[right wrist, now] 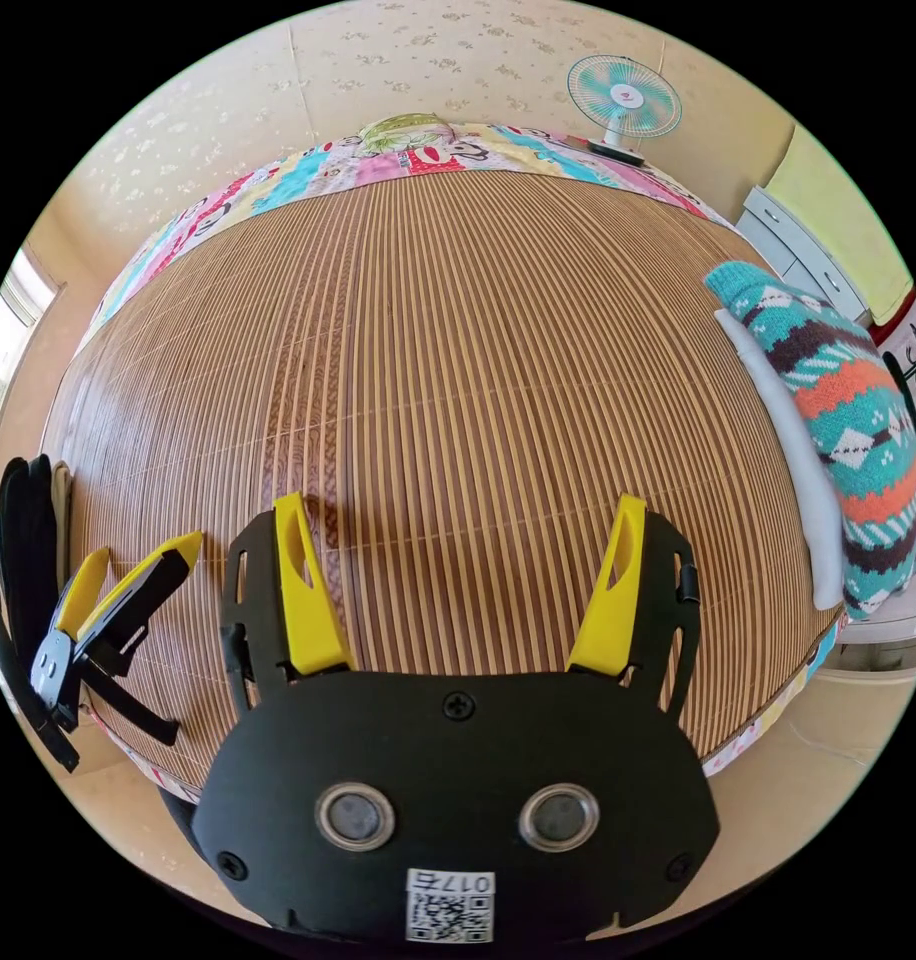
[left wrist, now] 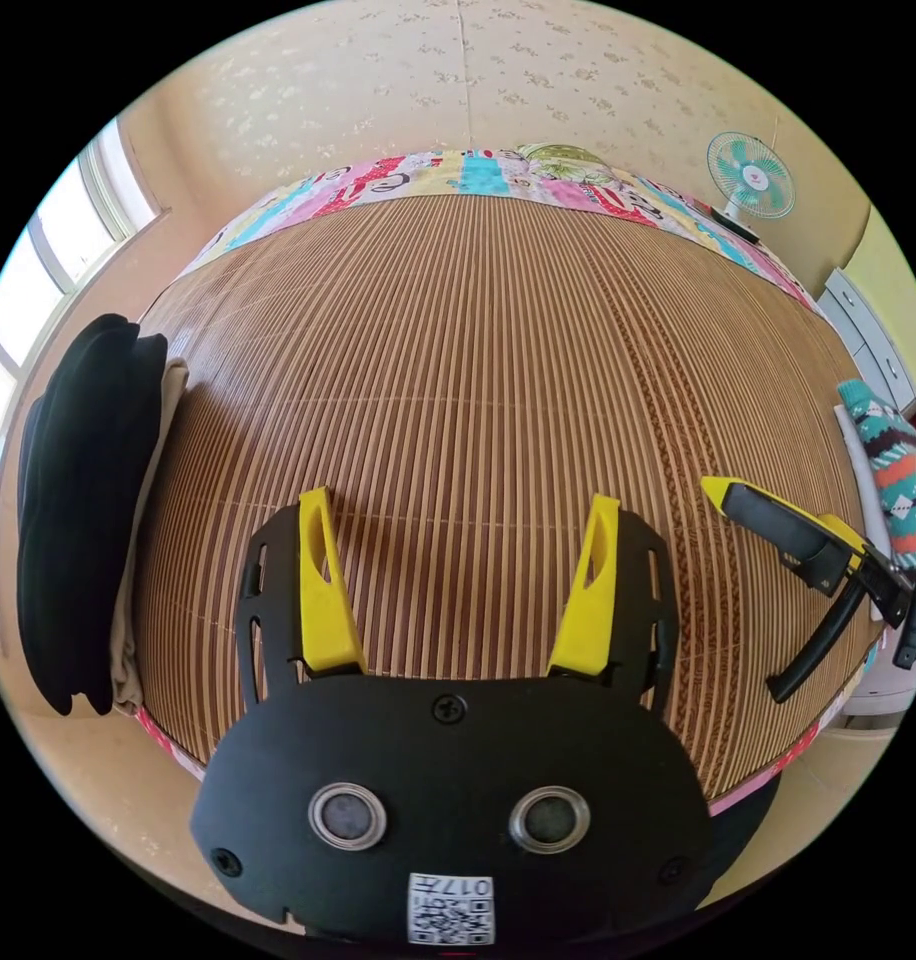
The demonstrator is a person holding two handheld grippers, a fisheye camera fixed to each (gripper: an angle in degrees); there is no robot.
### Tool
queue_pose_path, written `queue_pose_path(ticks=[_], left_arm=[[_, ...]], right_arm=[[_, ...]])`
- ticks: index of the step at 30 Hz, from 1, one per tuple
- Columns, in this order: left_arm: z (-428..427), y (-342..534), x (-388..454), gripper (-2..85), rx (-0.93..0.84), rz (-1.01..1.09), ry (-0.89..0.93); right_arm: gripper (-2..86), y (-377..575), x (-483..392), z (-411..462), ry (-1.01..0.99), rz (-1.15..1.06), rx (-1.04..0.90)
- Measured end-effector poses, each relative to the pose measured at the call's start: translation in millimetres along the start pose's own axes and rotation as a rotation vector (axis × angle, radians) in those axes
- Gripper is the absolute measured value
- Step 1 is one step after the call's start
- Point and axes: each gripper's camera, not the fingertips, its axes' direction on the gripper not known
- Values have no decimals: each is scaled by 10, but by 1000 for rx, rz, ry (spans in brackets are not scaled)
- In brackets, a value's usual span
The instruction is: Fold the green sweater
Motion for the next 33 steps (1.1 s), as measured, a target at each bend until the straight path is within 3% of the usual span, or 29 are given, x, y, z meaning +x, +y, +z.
queue_pose_path(ticks=[33], left_arm=[[-186, -554, -469, 326, 8, -2, -7]], right_arm=[[385, 82, 641, 198, 5, 2, 1]])
